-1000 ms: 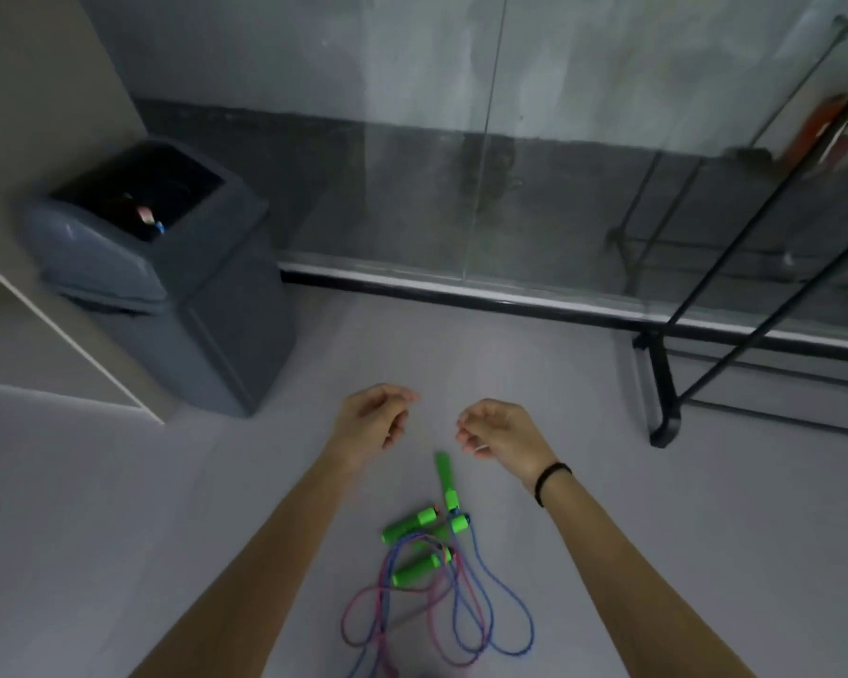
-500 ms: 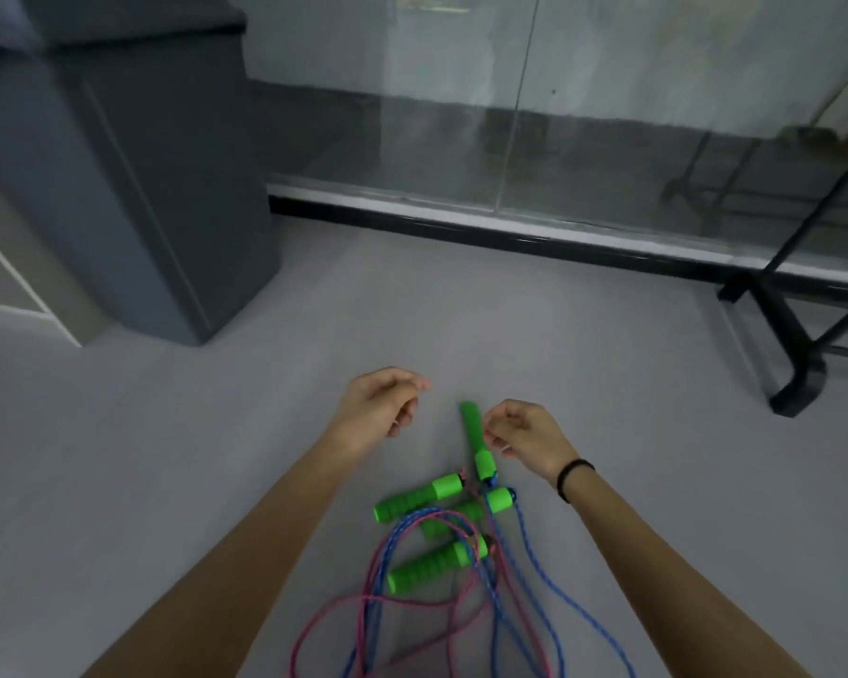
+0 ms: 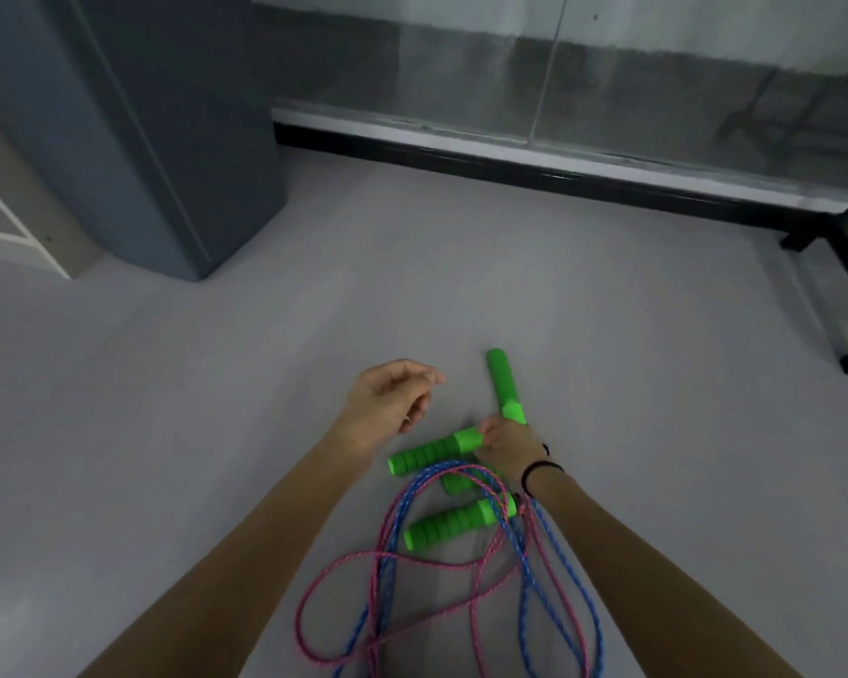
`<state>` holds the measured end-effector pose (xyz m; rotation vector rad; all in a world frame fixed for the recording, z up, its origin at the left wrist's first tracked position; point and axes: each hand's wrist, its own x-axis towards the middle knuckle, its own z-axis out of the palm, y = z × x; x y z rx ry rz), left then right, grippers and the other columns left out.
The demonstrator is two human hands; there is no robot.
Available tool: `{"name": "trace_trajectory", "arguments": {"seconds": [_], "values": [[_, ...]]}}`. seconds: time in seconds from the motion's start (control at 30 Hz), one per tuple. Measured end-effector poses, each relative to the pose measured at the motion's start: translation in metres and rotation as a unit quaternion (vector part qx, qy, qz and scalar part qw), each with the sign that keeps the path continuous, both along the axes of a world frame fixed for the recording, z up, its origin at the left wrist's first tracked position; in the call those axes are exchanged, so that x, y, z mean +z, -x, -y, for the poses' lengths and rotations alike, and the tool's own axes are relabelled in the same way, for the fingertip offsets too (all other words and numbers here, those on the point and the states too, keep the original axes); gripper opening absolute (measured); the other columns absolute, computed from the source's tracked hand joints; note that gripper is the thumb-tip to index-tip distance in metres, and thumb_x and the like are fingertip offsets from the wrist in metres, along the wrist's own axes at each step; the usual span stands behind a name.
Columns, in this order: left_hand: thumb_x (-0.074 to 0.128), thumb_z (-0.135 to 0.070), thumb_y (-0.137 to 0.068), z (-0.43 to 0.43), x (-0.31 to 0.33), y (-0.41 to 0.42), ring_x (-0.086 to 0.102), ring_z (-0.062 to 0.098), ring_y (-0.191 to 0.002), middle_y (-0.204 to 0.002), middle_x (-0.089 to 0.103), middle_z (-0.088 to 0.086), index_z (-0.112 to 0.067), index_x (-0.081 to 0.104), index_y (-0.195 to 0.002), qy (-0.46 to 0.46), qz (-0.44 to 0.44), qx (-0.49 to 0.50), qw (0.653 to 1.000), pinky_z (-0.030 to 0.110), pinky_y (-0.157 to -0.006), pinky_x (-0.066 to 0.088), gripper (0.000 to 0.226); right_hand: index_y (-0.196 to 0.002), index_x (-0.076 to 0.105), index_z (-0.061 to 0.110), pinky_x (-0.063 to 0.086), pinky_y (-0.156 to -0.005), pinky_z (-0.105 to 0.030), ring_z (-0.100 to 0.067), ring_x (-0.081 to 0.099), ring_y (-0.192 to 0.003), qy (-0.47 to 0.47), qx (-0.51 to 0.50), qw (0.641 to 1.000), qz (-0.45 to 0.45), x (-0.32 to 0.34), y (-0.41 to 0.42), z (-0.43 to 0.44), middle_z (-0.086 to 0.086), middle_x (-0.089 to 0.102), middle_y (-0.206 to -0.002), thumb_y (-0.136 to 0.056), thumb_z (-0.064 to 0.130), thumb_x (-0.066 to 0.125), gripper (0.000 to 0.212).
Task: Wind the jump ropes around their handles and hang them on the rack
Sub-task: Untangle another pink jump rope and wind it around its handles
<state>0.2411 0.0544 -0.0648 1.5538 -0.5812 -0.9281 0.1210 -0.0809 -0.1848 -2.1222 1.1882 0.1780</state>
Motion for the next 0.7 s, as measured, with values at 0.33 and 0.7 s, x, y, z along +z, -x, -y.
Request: {"name": "trace_trajectory", "arguments": {"seconds": [0.33,0.7], "values": [[0.049,-0.004,-0.091,-0.004,-0.012,-0.001,0.039,0.003,-0.040,-0.044,0.047,-0.010,-0.018,0.066,-0.074,-0.024,0.000,-0.013,1.000,0.013,-0.041,0.028,0.028,-0.118,0.048,0.007,0.044,-0.094,-0.040,-0.032,0.048,-0.119,0.138,0.115,0.973,-0.145,-0.043,0.009,-0.023,-0.014,0.043,-0.131,-0.089,0.009,0.048,0.030],[0.048,-0.001,-0.090,0.000,-0.011,0.006,0.038,0.003,-0.038,-0.042,0.046,-0.009,-0.014,0.065,-0.076,-0.021,-0.006,-0.022,1.000,0.013,-0.040,0.026,0.026,-0.119,0.052,0.008,0.047,-0.090,-0.038,-0.031,0.056,-0.111,0.086,0.023,0.995,-0.045,-0.035,0.006,-0.007,-0.015,0.059,-0.118,-0.087,0.027,0.056,0.037]]}}
